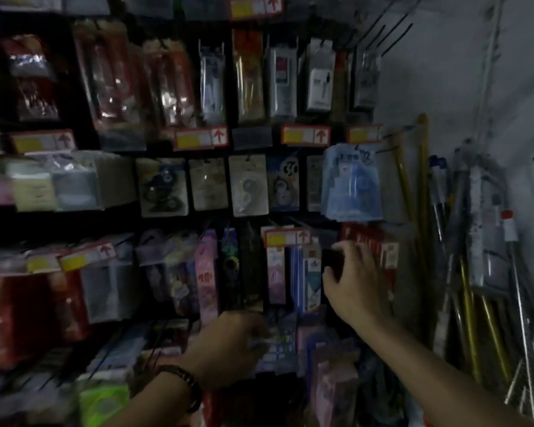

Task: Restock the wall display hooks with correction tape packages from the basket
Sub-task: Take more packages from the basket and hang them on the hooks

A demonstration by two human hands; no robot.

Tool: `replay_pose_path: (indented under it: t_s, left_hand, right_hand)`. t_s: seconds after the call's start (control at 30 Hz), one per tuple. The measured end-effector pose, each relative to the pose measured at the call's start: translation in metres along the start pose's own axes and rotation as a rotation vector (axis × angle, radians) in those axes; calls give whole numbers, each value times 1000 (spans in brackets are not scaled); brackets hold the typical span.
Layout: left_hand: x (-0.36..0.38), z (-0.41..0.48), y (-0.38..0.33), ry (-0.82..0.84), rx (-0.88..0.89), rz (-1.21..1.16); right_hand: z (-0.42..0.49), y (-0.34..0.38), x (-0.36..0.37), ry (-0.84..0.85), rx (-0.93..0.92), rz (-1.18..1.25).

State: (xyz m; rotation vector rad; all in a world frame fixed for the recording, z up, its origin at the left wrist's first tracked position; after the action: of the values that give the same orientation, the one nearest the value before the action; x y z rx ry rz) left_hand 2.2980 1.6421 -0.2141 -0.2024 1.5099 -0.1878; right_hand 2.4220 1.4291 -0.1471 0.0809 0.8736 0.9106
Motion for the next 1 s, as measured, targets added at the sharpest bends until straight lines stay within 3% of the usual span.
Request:
replay_pose_path:
  t_s: [0.2, 0.3, 0.47, 0.83, 0.93, 1.0]
  left_hand:
    - [120, -89, 64, 201, -111, -26]
    - [189, -135, 96, 258, -198, -4]
    - [295, -205, 156, 402, -390, -129]
    - [487, -276, 256, 640, -655, -388]
    - [509, -271, 267, 713, -698, -436]
    - [491, -260, 258, 678, -709, -445]
  right_hand:
    - [-128, 35, 127, 555, -99, 158]
    - [-215, 35, 204, 867, -17, 169]
    - [-361, 18, 309, 1194, 100, 190]
    - [-587, -41, 468, 1566, 350, 197]
    - [-629, -52, 507, 1618, 387, 191]
    - [-635, -42, 515, 1600, 398, 196]
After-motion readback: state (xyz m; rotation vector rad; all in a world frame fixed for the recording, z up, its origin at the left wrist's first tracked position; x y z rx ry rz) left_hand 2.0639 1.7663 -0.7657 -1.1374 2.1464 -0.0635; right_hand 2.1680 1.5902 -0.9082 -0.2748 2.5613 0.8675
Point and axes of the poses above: each hand's wrist, its own z-axis towards the middle knuckle, its own x-axis out of the palm, y = z × x, the point moved 7 cm from there along z, towards the middle knuckle, and after that the axes turned 14 degrees about y, right-handed, at the moved point
